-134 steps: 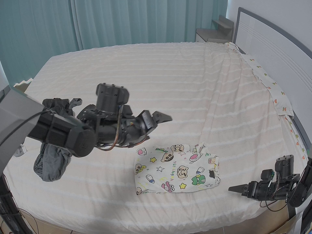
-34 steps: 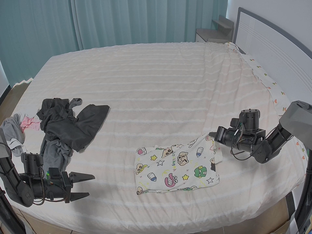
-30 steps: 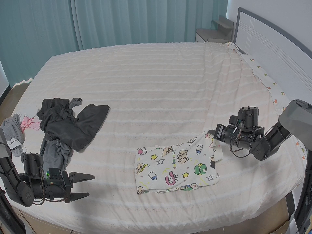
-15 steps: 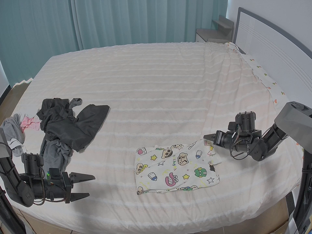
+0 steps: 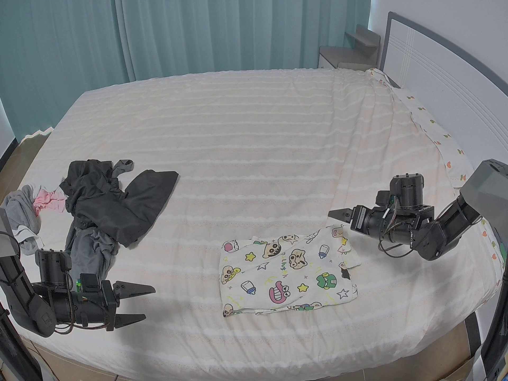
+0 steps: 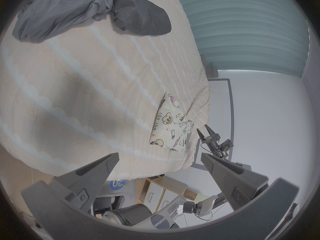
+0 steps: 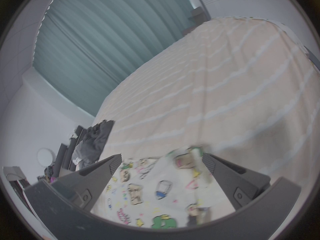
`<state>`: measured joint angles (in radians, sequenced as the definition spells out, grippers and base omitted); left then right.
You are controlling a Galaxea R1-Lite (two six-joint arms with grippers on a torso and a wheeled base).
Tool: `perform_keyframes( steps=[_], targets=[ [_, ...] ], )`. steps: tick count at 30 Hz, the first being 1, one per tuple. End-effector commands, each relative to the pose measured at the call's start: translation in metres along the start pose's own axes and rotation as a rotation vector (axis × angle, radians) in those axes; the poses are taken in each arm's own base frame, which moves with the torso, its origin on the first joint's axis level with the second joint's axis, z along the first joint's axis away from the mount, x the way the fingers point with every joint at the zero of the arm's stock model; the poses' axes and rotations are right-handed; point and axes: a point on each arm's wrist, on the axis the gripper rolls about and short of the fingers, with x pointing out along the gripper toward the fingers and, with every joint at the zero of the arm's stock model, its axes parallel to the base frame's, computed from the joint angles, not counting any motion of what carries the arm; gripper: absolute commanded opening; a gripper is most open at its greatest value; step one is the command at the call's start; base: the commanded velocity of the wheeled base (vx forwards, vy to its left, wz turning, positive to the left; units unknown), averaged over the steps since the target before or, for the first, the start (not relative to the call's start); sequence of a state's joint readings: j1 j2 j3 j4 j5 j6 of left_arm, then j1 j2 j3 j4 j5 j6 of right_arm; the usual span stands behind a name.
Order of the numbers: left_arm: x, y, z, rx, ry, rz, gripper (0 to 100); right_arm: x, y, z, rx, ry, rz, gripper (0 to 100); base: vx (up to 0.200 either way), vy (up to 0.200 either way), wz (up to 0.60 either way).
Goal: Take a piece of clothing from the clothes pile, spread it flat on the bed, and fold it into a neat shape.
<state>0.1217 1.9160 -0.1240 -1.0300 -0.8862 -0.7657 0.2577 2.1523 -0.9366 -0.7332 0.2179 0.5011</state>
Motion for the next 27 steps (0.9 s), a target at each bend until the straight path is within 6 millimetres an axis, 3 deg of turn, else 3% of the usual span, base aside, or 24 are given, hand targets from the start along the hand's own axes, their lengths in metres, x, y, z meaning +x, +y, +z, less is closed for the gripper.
perform_keyframes(
  steps=[1,6,9,12,20,23,27],
  targets=[
    [0.001,0.002,-0.001,0.01,0.005,0.006,100,0.0,0.05,-0.024,-0.06,0.064,0.11,100,0.0,0.0,0.0],
    [0.001,0.002,-0.001,0.011,0.006,0.006,100,0.033,0.04,-0.047,-0.046,0.131,0.083,100,0.0,0.0,0.0],
    [0.001,0.002,-0.001,0.011,0.006,0.006,100,0.037,0.033,-0.049,0.001,0.143,0.069,100,0.0,0.0,0.0],
    [0.001,0.002,-0.001,0.014,0.006,0.006,100,0.044,0.01,-0.044,0.093,0.164,-0.001,100,0.0,0.0,0.0],
    [0.001,0.002,-0.001,0.012,0.006,0.007,100,0.031,-0.037,-0.042,0.184,0.199,-0.132,100,0.0,0.0,0.0],
    [0.001,0.002,-0.001,0.012,0.006,0.007,100,0.026,-0.04,-0.042,0.194,0.197,-0.141,100,0.0,0.0,0.0],
    [0.001,0.002,-0.001,0.012,0.006,0.007,100,0.008,-0.028,-0.03,0.189,0.162,-0.11,100,0.0,0.0,0.0]
  ],
)
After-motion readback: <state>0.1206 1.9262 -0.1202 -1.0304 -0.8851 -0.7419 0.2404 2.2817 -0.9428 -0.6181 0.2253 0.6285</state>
